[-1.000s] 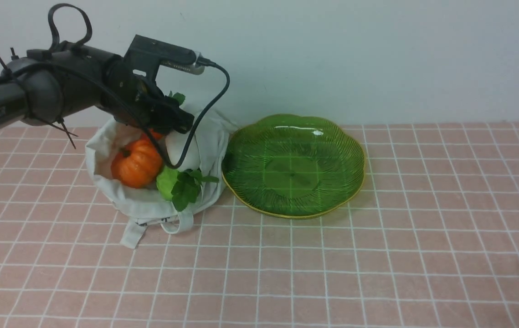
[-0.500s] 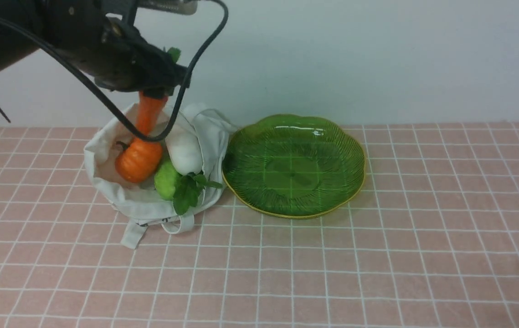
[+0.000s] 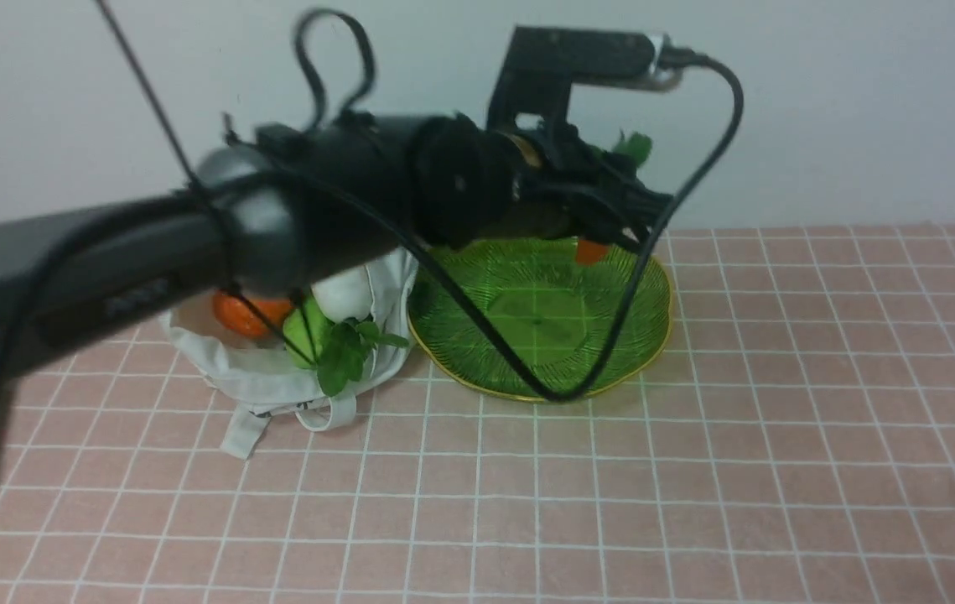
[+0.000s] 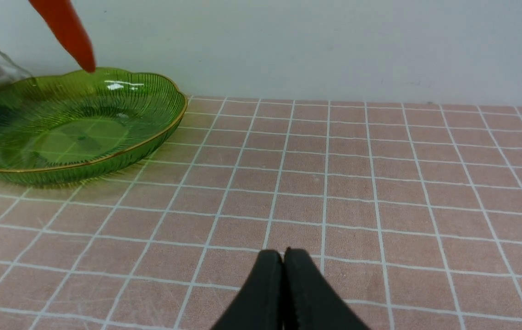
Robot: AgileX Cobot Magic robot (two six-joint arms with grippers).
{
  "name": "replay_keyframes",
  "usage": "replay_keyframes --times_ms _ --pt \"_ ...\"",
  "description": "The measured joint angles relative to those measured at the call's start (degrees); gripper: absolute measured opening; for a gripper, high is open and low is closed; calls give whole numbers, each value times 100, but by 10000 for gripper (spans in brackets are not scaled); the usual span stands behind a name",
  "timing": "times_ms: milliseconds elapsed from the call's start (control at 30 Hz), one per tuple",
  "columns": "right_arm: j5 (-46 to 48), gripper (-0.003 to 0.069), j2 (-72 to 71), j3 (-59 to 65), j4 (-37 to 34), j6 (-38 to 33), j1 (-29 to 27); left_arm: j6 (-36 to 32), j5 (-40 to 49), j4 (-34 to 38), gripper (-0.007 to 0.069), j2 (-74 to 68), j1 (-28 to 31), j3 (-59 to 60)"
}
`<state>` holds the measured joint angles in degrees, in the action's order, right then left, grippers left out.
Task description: Take vegetables from bag on pink coffee tablecloth place on plate.
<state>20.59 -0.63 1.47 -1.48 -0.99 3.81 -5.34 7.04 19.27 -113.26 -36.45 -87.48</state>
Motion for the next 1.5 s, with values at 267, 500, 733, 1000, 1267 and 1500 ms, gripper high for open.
replay_keyframes --times_ms 267,500,733,1000,1267,1500 --pt "0 -16 0 0 0 0 0 177 -815 696 352 -696 -15 0" --pt "0 -16 0 0 0 0 0 149 -782 1071 581 -778 1 0" --pt "0 -16 0 0 0 0 0 -215 279 1046 645 -163 512 0" --pt "0 -16 0 0 0 0 0 -680 2758 982 370 1570 1696 0" --pt "0 -16 0 0 0 0 0 -1236 4605 797 6 3568 2648 0" --pt "0 -16 0 0 0 0 0 -1573 6103 296 -5 5386 2867 99"
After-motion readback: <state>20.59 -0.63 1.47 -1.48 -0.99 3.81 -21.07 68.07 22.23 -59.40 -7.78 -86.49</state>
